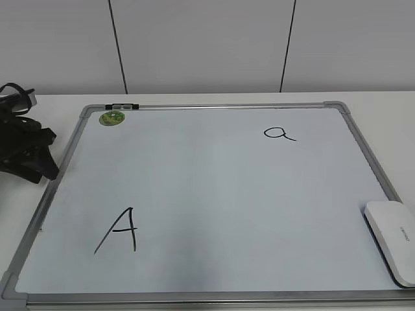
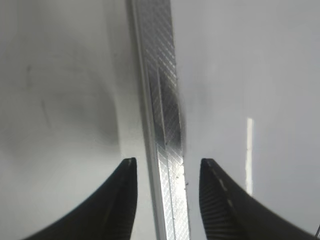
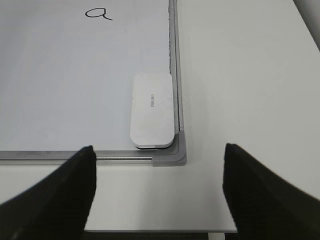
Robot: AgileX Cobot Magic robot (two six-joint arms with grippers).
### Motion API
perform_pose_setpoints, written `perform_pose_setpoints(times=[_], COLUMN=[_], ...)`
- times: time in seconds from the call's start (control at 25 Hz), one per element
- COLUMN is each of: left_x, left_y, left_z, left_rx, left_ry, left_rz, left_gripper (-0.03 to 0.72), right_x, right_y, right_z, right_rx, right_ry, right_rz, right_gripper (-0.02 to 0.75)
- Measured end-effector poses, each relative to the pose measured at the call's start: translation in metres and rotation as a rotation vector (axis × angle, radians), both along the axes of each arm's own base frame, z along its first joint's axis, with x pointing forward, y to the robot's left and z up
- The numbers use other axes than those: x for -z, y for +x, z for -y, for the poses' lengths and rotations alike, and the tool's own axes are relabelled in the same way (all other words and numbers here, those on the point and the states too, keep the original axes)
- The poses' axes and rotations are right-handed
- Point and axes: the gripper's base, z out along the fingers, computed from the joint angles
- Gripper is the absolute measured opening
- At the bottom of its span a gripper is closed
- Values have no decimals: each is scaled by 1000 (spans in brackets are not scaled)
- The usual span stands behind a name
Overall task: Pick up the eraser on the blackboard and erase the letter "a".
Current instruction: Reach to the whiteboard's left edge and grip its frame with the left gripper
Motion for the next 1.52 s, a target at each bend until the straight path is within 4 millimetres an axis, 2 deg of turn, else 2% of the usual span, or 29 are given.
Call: perform_pose_setpoints(times=[0.72,1.04,1.28,1.44,1.52], left_x=[16,20,19,19,19], left_y=[0,0,0,1,0], left_z=[-2,-1,-1,-1,-1], left_rx=[-17,-20,-20,-19,-18], left_ry=[-28,-37,-41,-42,-43], left_rz=[-50,-62,-63,-65,-66], left_gripper=[239,176,76,62,59], right_x=[0,0,0,-1,-8], right_y=[0,0,0,-1,-1], right_z=[0,0,0,0,0], right_rx=[0,0,0,0,0], right_ry=[0,0,0,0,0], right_rz=[0,0,0,5,11], right_gripper=[587,587,587,587,586])
